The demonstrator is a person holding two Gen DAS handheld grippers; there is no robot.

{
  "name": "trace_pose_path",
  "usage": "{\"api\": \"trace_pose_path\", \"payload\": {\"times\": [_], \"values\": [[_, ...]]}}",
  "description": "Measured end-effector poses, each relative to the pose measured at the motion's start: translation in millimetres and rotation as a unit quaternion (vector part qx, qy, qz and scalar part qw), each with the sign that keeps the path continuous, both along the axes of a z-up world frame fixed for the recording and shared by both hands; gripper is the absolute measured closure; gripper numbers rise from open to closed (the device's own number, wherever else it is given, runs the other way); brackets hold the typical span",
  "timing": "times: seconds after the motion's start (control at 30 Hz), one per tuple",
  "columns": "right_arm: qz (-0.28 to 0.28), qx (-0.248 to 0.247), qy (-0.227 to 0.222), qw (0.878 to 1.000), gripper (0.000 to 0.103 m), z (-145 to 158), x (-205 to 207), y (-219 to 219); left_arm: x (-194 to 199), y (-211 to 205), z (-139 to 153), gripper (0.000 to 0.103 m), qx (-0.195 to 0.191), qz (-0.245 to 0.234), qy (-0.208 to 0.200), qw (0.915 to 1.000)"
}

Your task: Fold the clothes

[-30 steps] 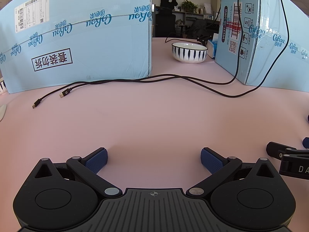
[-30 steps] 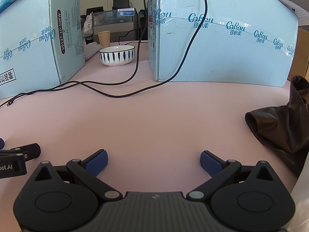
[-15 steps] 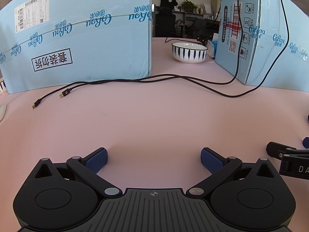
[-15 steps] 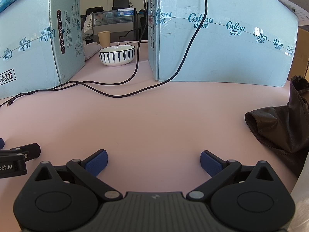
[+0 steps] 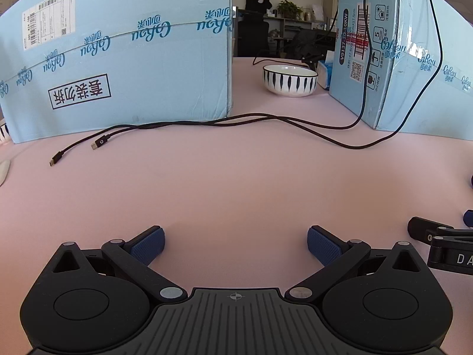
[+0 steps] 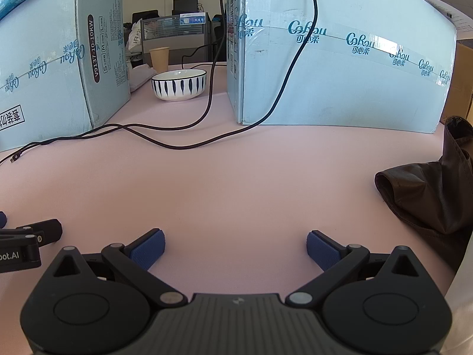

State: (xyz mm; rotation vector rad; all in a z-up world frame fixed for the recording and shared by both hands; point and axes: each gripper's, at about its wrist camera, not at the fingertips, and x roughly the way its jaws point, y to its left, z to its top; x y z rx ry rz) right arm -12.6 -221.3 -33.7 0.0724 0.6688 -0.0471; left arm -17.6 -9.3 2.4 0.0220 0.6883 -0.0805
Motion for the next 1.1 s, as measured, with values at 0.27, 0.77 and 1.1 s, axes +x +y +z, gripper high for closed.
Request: {"api": "trace_pose_path", "payload": {"times": [0.27,0.77,1.1], "values": [[0.000,0.000,0.000,1.000,0.000,0.3,0.1,0.4,0.0,0.0,-0.2,0.000,0.000,0.000,0.000,1.0000],[0.000,0.000,0.000,1.000,0.000,0.3,-0.1,0.2,1.1,-3.0,0.0,0.000,0.004,0.000,0.000,1.0000],[0.000,0.000,0.000,1.000,0.000,0.3,-0.1,0.2,0.7,-2.8,-0.1,0.000,0.003,0.000,0.000,1.0000]]}}
